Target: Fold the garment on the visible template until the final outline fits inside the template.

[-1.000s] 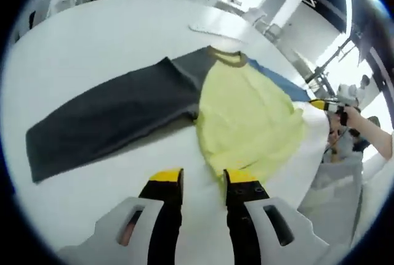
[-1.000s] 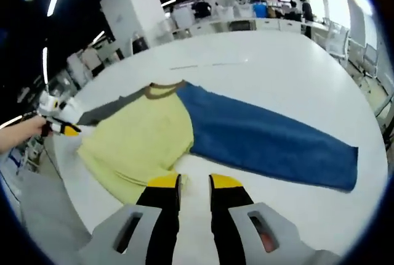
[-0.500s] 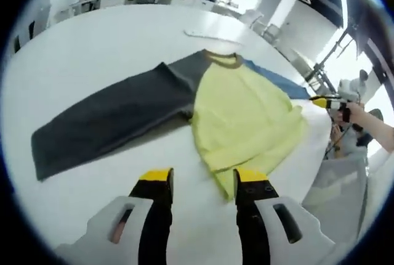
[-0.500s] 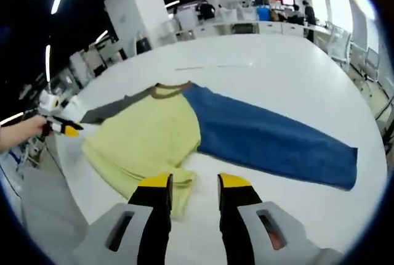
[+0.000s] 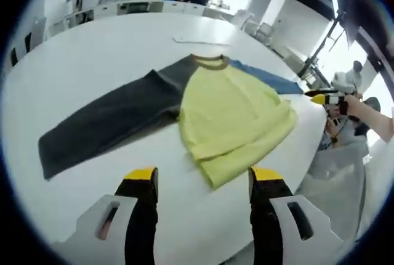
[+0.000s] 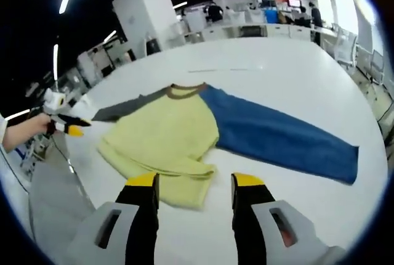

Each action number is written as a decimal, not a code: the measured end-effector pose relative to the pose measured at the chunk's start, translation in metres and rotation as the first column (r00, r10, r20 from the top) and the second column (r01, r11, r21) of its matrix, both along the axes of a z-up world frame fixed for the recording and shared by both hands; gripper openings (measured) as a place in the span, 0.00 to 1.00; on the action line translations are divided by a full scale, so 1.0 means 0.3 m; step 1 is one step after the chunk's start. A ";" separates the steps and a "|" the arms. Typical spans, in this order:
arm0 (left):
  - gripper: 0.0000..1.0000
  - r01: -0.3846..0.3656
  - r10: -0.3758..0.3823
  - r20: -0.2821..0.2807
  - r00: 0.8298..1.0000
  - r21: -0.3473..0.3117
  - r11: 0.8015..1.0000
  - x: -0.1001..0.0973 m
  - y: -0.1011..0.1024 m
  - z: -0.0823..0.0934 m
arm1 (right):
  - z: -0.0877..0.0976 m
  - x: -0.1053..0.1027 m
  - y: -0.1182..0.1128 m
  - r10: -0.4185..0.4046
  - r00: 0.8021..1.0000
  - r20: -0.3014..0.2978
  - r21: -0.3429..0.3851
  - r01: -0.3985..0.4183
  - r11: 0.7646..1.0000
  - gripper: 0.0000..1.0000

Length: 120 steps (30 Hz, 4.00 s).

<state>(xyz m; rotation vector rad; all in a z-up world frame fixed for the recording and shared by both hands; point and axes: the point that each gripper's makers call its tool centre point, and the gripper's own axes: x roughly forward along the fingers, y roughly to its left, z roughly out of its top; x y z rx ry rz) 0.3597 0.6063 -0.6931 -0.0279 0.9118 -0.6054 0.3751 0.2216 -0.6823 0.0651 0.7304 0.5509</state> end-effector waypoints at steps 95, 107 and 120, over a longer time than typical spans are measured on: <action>0.97 0.075 -0.066 0.131 0.989 -0.071 0.995 -0.351 -0.082 0.277 | 0.242 -0.346 0.039 0.065 0.994 0.085 0.033 -0.068 0.997 0.99; 0.95 0.118 -0.114 0.126 0.985 -0.023 0.993 -0.319 -0.092 0.231 | 0.180 -0.313 0.038 0.127 0.990 0.062 -0.050 -0.124 0.991 0.97; 0.80 0.105 -0.102 0.146 0.984 -0.013 0.994 -0.234 -0.090 0.177 | 0.131 -0.246 0.035 0.218 0.973 0.079 -0.157 -0.203 0.966 0.82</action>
